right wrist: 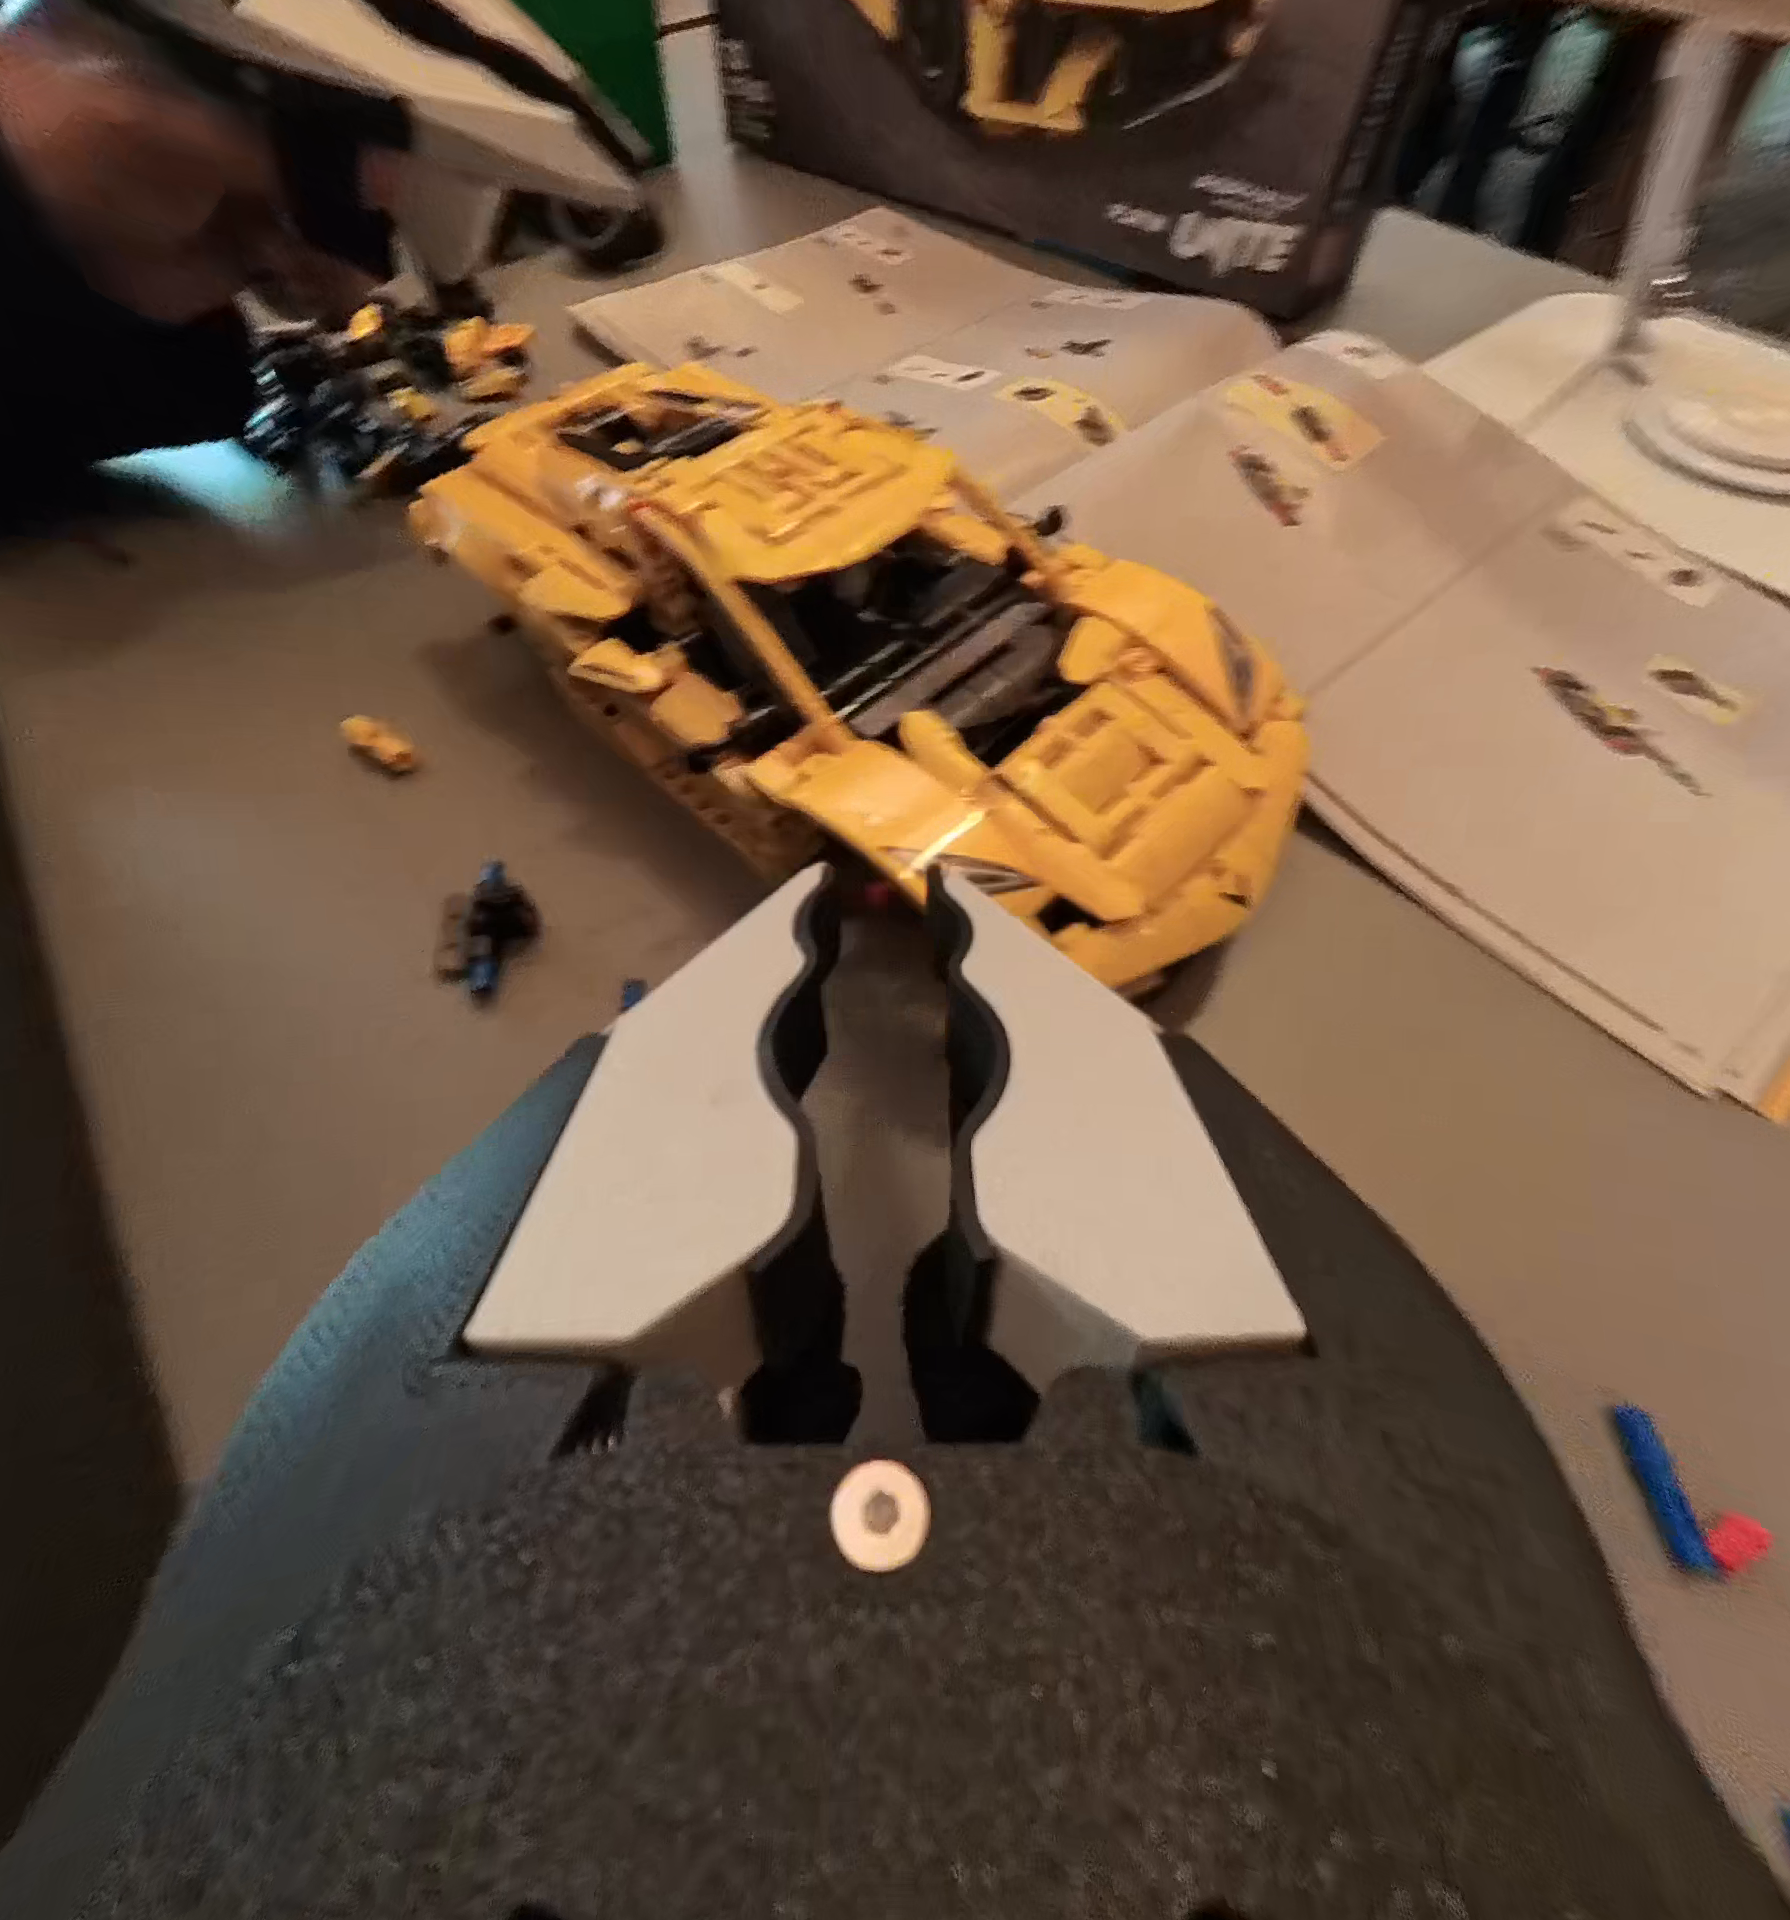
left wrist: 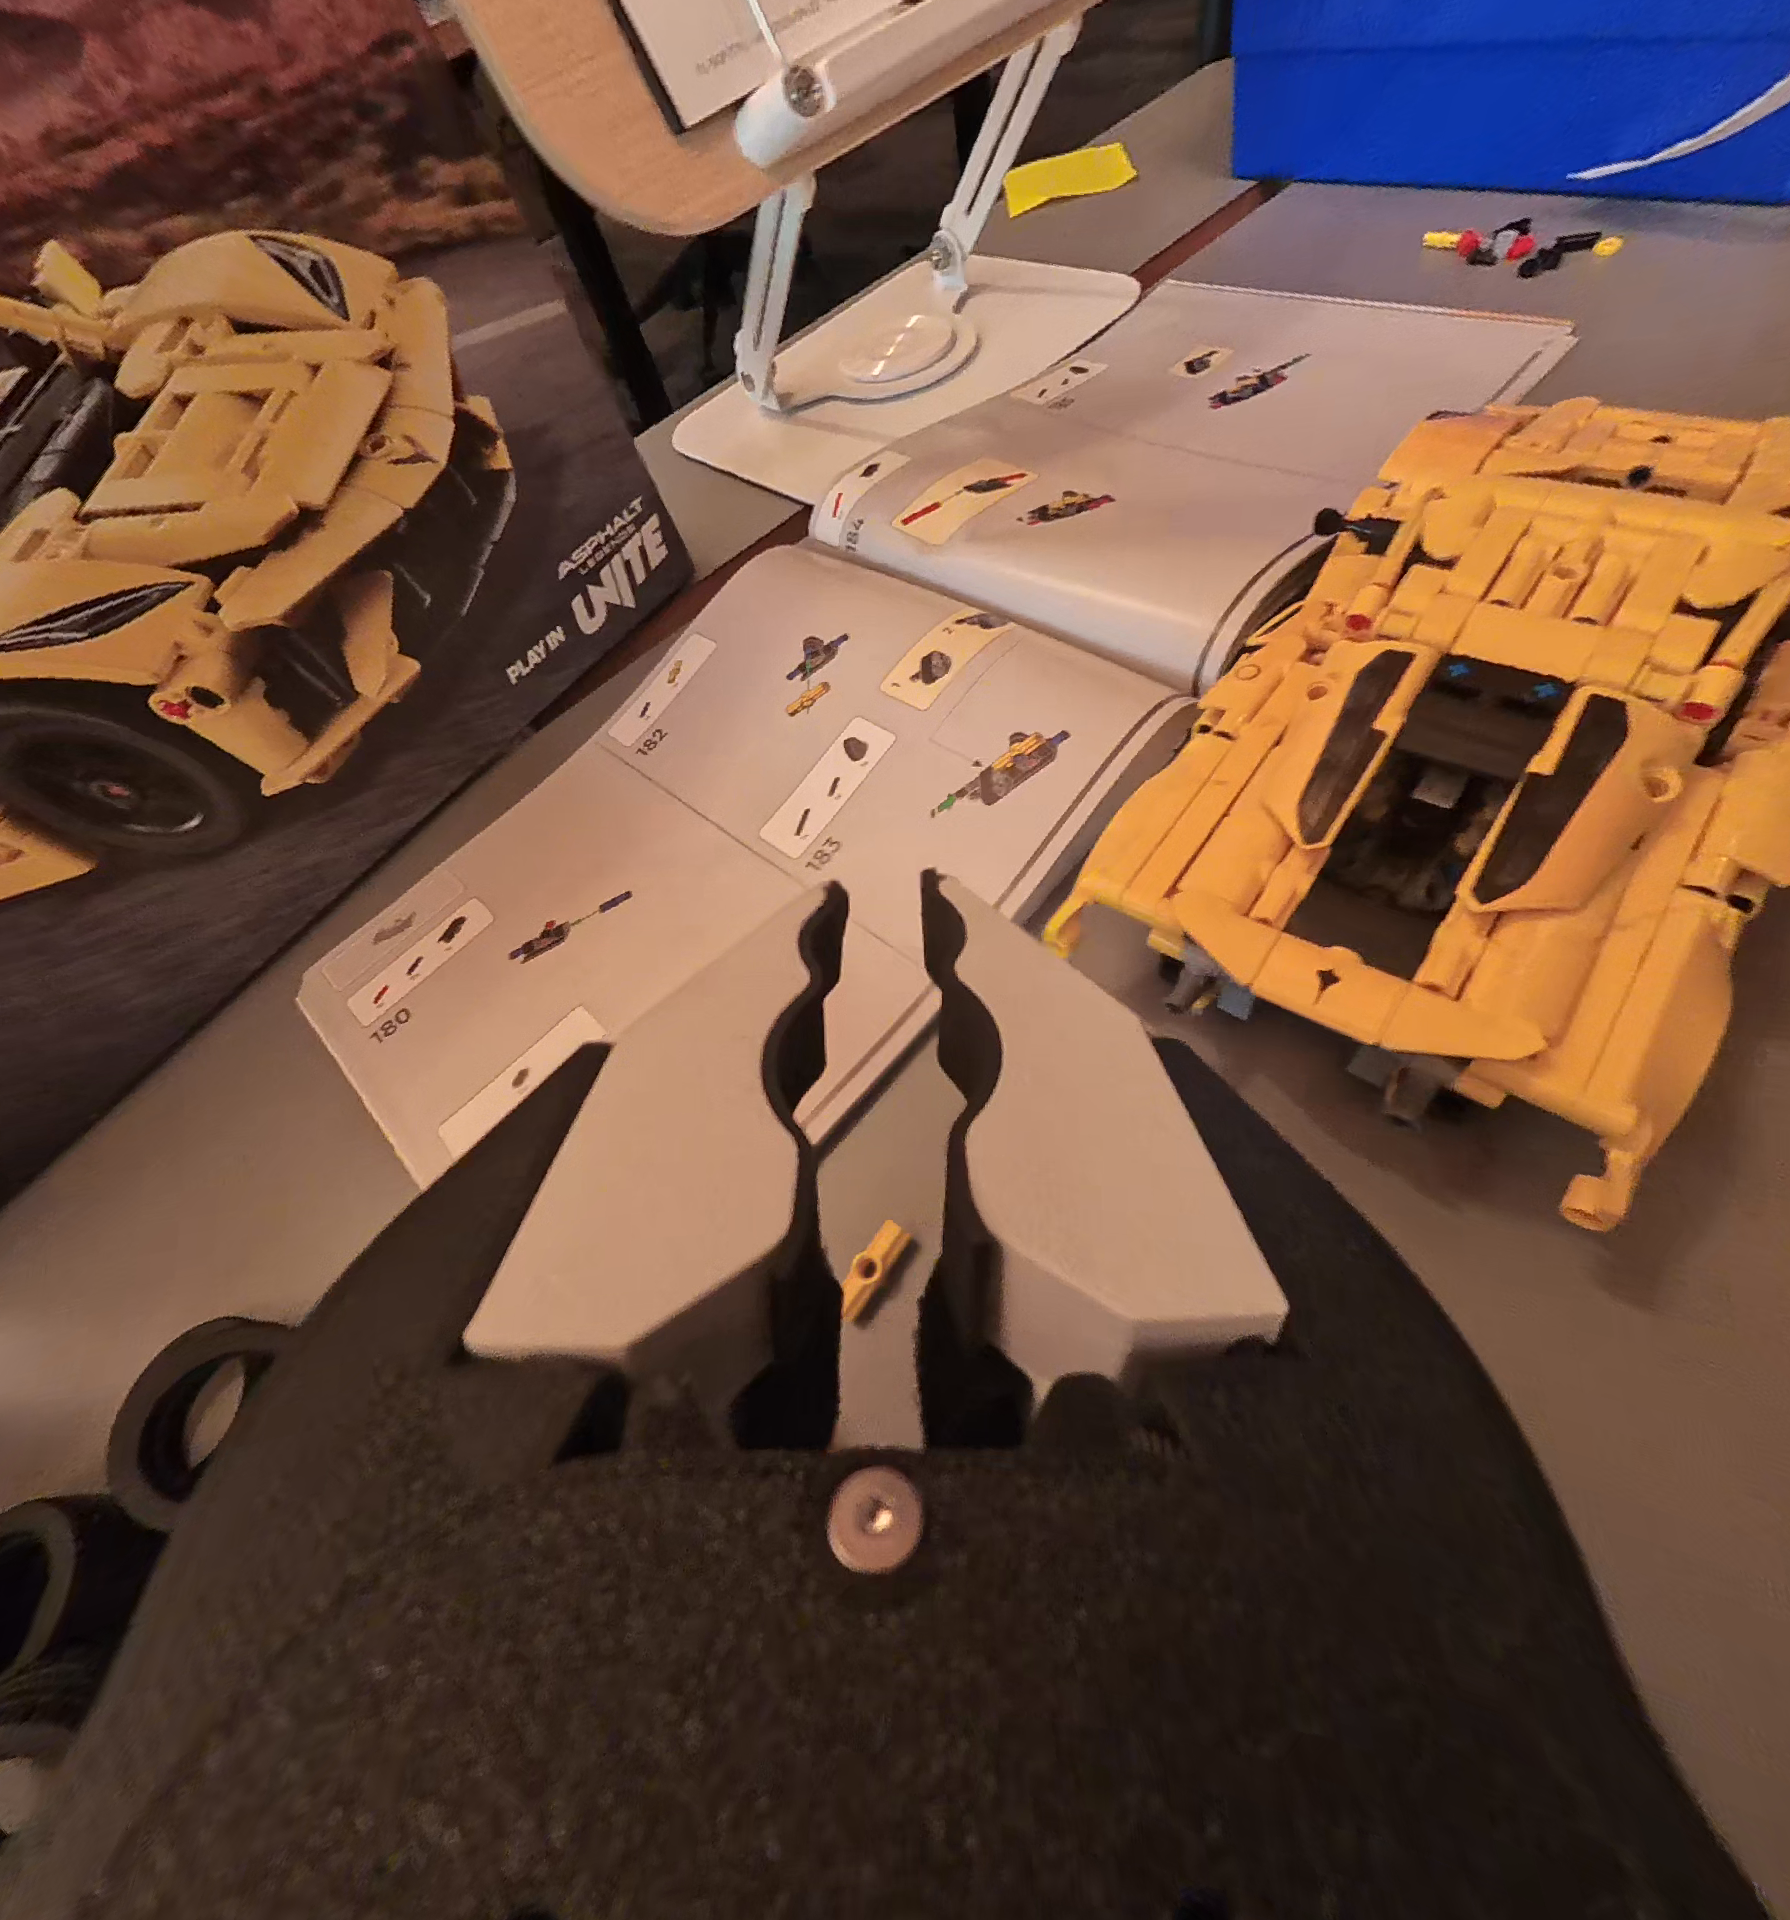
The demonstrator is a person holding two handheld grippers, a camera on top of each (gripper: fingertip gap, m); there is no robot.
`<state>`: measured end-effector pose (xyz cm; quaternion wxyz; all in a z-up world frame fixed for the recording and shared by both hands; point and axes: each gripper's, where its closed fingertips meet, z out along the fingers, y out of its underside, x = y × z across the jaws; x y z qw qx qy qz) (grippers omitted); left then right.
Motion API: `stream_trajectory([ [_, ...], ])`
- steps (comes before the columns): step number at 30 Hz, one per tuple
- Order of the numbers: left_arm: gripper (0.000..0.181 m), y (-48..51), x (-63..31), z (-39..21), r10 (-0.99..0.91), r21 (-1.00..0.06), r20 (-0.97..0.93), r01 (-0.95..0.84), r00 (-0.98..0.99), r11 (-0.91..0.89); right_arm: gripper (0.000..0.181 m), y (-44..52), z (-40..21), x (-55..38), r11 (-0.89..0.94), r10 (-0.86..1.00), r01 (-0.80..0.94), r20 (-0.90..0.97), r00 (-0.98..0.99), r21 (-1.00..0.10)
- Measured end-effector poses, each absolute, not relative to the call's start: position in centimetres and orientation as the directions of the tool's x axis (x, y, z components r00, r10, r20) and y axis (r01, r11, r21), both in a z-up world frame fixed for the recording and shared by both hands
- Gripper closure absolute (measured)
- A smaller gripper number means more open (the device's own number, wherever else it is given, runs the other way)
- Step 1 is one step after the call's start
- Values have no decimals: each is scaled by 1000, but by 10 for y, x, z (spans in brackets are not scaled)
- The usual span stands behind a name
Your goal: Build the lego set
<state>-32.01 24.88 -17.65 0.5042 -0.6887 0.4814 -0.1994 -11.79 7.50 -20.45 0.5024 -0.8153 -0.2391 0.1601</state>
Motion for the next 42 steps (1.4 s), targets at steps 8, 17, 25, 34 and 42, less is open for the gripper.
stream_trajectory([
  [8,168,234,-310,-172,-860,-875,-283,-482,424,50,171,41,-201,-174,-348,745,315,-57,664,-883],
  [17,169,241,-313,-175,-860,-889,-242,-458,450,11,164,36,-244,-170,-476,698,457,-6,717,-751],
  [25,169,238,-311,-177,-868,-889,-232,-457,438,7,168,38,-256,-164,-504,677,493,30,735,-709],
  [34,169,222,-302,-170,-897,-900,-222,-435,382,37,169,38,-256,-167,-494,687,489,22,726,-719],
  [42,169,187,-282,-165,-927,-896,-266,-423,265,137,169,42,-245,-174,-454,693,477,39,720,-753],
])
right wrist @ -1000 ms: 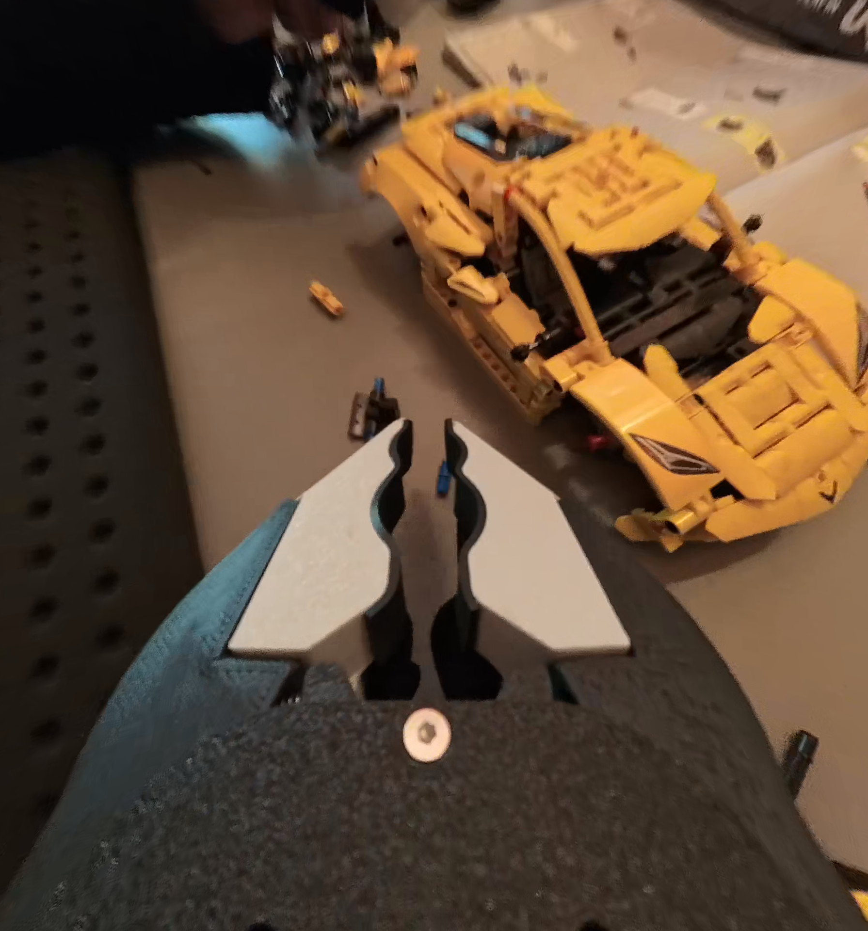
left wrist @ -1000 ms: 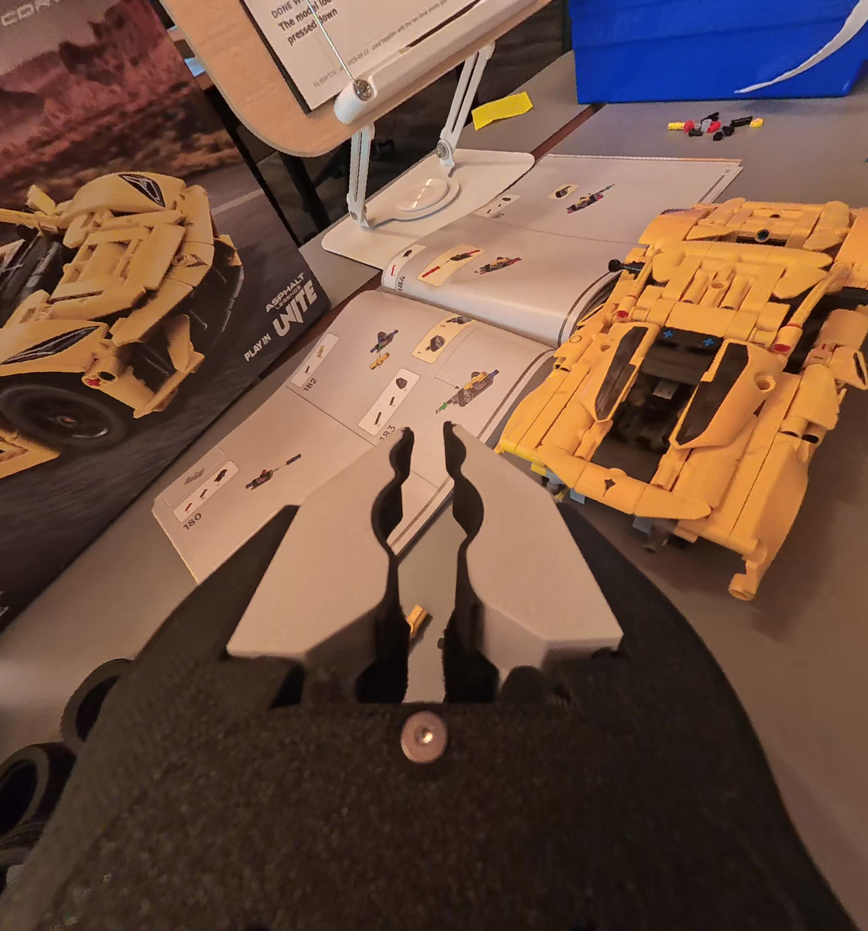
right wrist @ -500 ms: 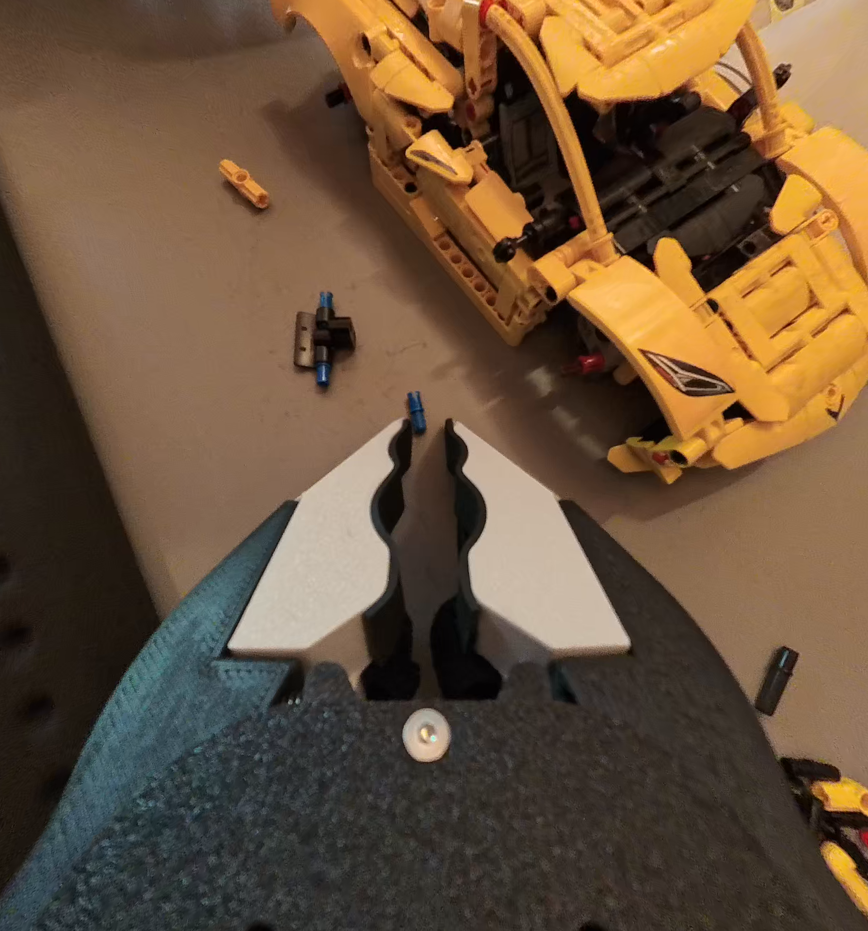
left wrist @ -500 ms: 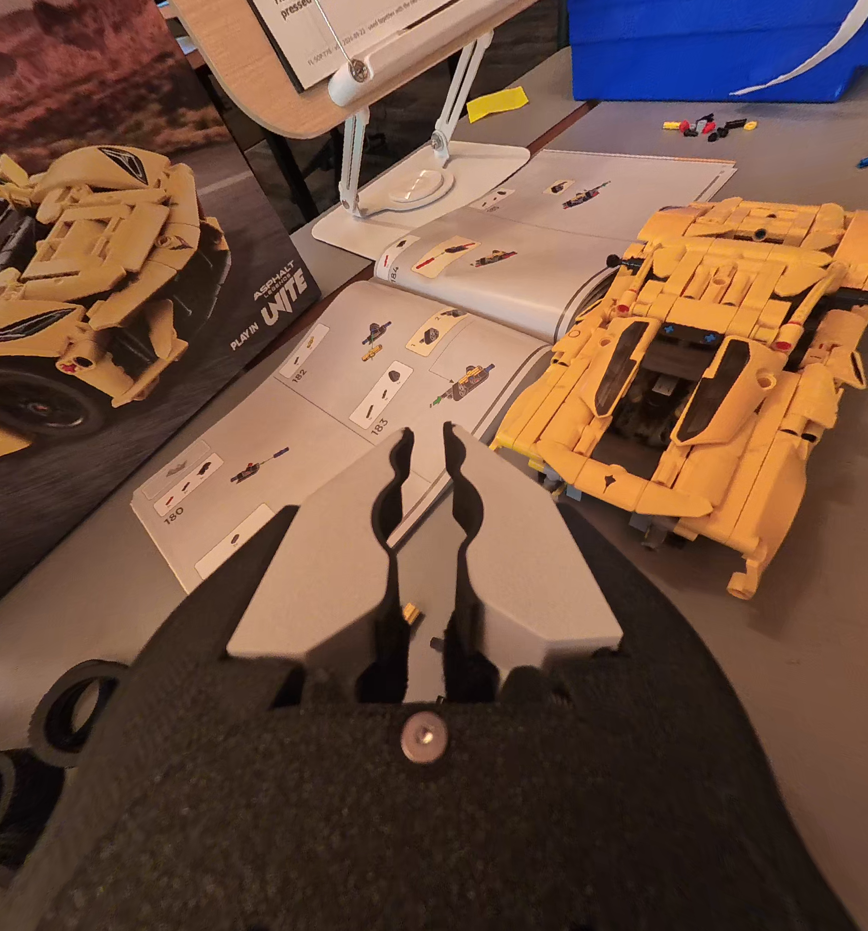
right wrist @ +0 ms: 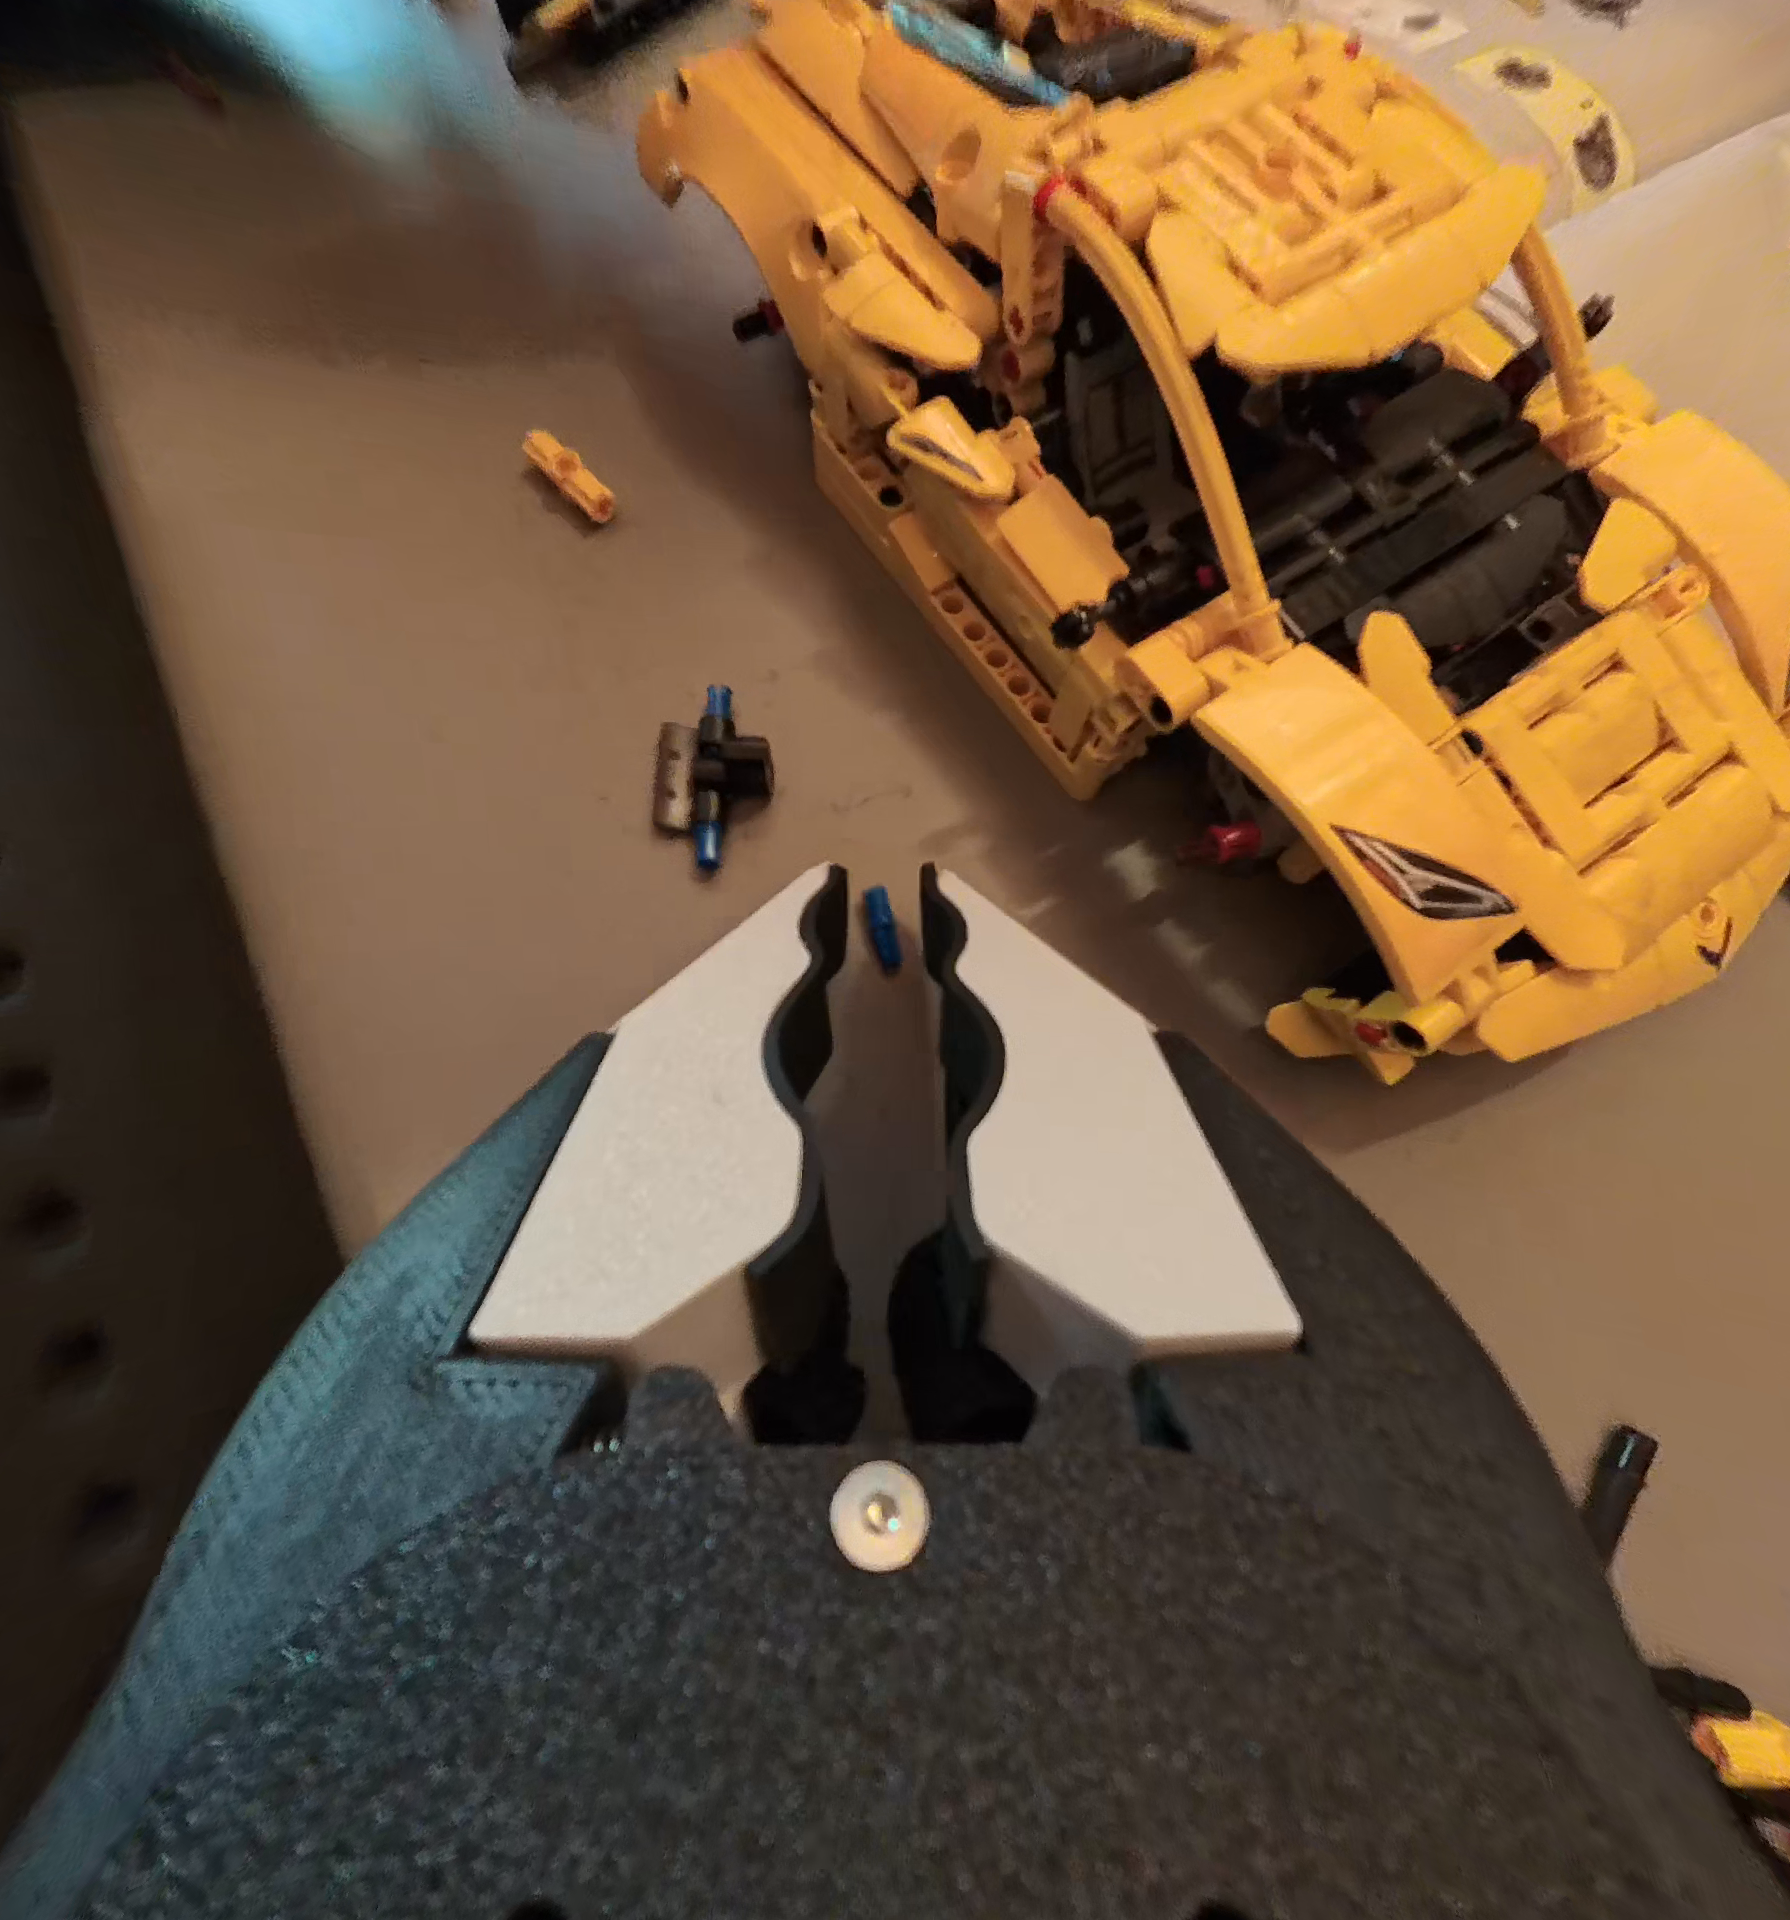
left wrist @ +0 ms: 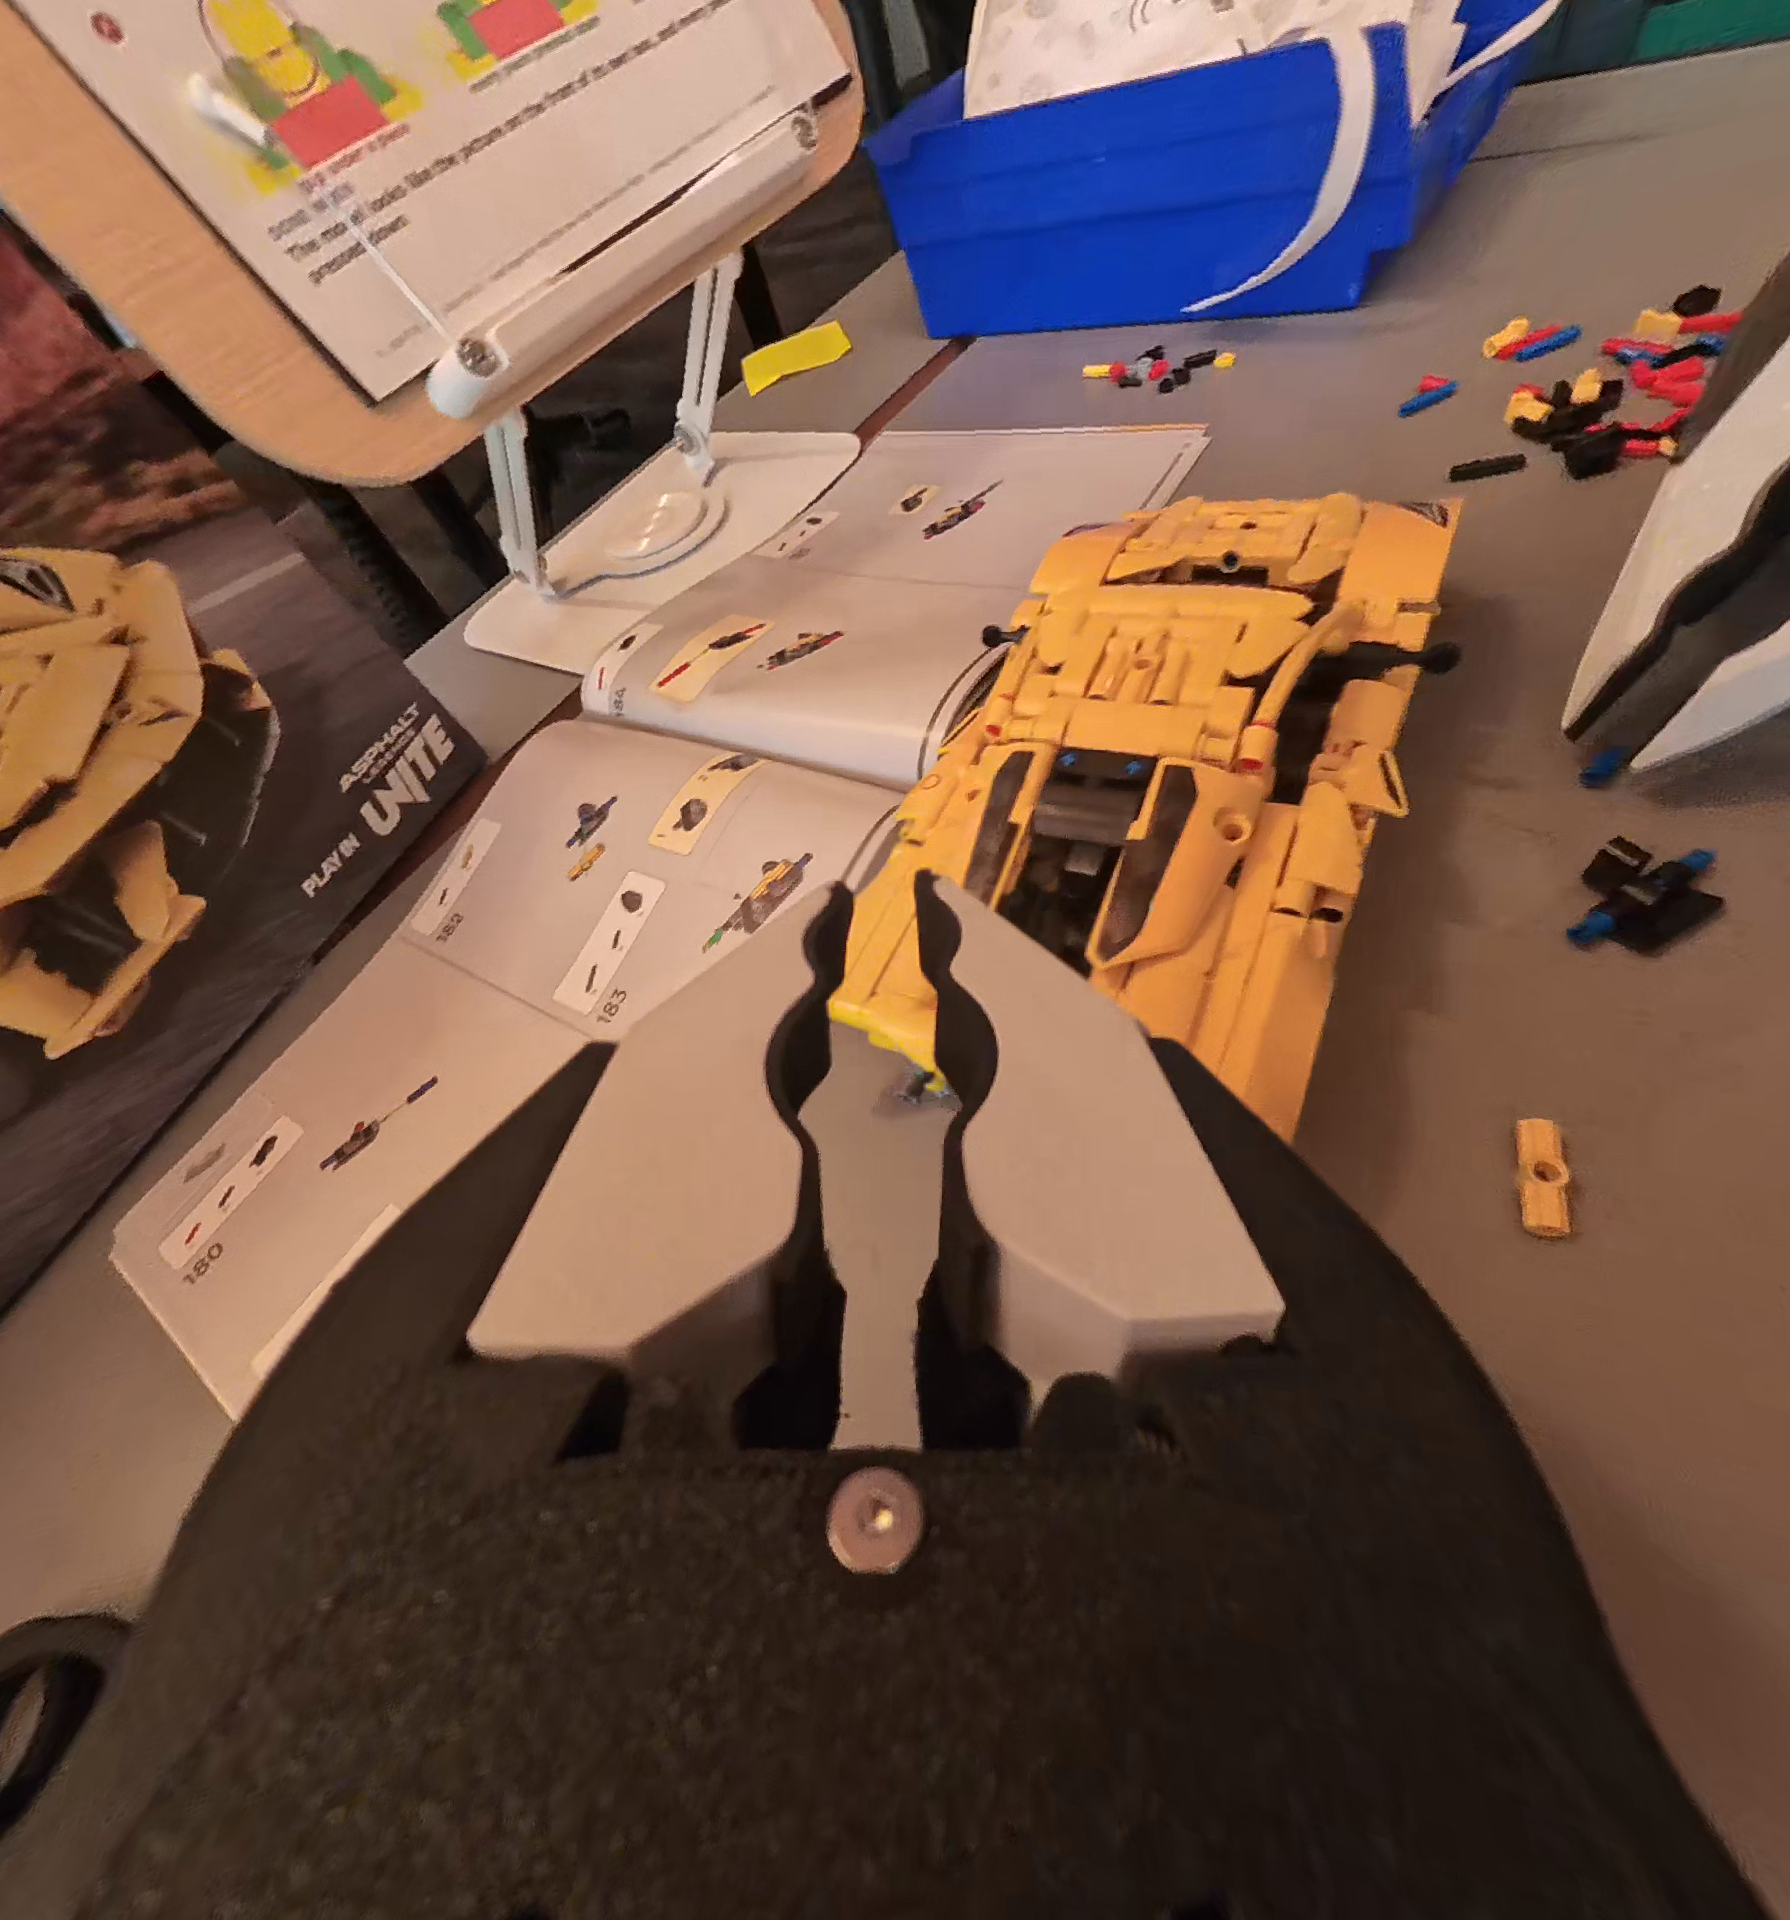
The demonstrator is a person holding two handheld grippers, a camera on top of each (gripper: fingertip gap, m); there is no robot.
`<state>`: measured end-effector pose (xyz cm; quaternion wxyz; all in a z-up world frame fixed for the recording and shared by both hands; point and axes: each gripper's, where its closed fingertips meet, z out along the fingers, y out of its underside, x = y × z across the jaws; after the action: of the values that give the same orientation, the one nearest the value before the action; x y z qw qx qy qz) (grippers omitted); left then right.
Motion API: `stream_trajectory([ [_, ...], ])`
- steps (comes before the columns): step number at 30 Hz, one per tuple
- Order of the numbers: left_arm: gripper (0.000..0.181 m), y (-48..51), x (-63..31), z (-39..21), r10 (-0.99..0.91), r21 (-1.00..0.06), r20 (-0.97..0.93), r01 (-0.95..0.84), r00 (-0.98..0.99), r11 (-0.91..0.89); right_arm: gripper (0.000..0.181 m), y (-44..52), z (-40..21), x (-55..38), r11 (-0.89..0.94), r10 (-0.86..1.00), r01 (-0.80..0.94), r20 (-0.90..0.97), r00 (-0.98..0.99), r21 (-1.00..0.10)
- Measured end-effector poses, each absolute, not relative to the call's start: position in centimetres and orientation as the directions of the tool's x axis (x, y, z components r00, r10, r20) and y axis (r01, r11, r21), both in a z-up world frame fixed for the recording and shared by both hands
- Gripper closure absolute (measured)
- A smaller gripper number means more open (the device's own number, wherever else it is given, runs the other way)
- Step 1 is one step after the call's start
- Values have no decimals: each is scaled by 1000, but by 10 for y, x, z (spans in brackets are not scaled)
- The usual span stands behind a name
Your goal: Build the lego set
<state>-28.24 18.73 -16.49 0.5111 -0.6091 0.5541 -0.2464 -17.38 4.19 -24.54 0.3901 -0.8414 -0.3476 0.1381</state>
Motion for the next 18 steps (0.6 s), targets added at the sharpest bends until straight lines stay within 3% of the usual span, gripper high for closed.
stream_trajectory([
  [4,169,185,-280,-167,-913,-880,-308,-446,267,166,168,40,-231,-196,-411,731,423,-14,683,-807],
  [18,169,194,-284,-175,-912,-876,-289,-465,292,129,170,43,-241,-187,-417,709,456,33,705,-786],
])
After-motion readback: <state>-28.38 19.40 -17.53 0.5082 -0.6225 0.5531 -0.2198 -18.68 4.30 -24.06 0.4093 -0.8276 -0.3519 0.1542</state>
